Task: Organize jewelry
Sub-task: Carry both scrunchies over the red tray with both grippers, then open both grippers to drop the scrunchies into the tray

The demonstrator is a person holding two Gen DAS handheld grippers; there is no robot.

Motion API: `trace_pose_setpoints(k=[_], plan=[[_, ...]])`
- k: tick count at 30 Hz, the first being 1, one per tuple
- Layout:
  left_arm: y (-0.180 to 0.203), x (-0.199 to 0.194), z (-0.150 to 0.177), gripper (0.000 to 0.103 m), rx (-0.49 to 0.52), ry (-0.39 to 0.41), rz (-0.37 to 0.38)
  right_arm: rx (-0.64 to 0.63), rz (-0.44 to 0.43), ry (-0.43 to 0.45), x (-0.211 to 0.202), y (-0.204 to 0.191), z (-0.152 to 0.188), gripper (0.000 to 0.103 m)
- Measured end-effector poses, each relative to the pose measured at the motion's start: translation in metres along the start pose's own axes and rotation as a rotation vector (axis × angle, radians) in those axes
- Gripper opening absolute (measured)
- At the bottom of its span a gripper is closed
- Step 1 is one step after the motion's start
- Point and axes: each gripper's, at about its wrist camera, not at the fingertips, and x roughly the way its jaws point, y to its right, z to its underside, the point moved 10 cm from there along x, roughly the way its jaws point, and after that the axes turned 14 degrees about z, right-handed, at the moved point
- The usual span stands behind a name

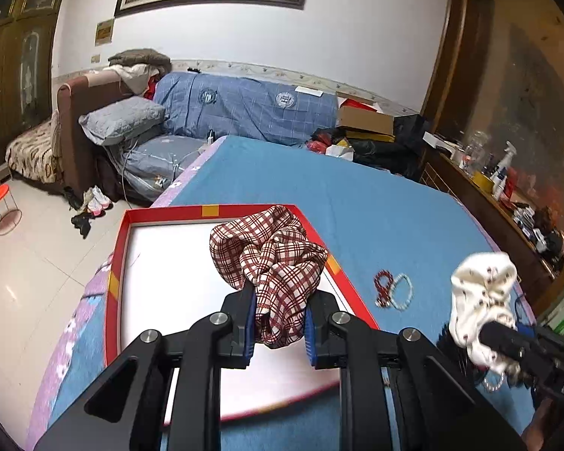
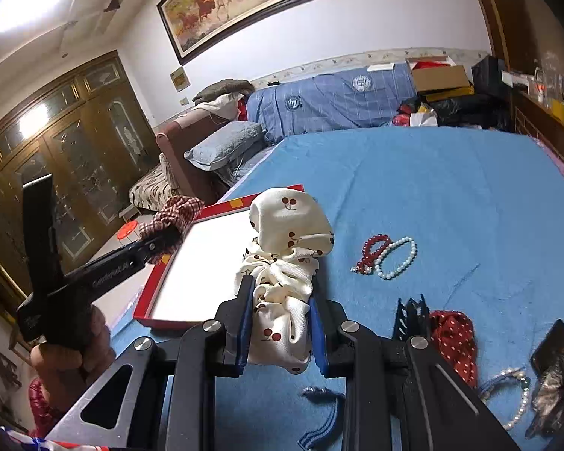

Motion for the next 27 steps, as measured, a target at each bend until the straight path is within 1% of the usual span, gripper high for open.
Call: trace_pose_setpoints(k=[3,6,8,10,12,14,19,23,27], plan=[[-0.02,0.01,-0.015,0.019,-0.048,0.008,-0.01,0.003,-0.001,-0.012,0.009,-0.005,-0.006,0.029],[-0.04,0.025,-0.027,0.019,-0.117,0.0,-0.009,0.004,-0.008,-0.025,0.021,-0.012,-0.014,0.029],[-0.05,0.038,-0.03,0.019,-0.15,-0.018,0.0,0.01,-0.027,-0.039,0.029,-0.018,-0.02,0.029],[-0.06,0.051,-0.029,0.019,-0.17,-0.042,-0.016,0.001,-0.037,-0.05,0.042,-0.029,-0.03,0.029],[-0.066,0.061,-0.03,0.019,-0.168,-0.063,-0.024,-0.006,-0.04,-0.065,0.054,-0.037,-0.038,0.029],[-0.076,0.07,-0.031,0.019,-0.163,-0.082,-0.063,-0.009,-0.055,-0.091,0.07,-0.048,-0.044,0.029],[-0.099,0.089,-0.03,0.019,-0.18,-0.093,-0.1,-0.006,-0.061,-0.155,0.118,-0.064,-0.057,0.029],[-0.118,0.099,-0.022,0.019,-0.201,-0.112,-0.133,0.01,-0.056,-0.214,0.158,-0.069,-0.059,0.029],[-0.135,0.108,-0.017,0.019,-0.24,-0.135,-0.146,0.019,-0.049,-0.267,0.192,-0.077,-0.055,0.029]])
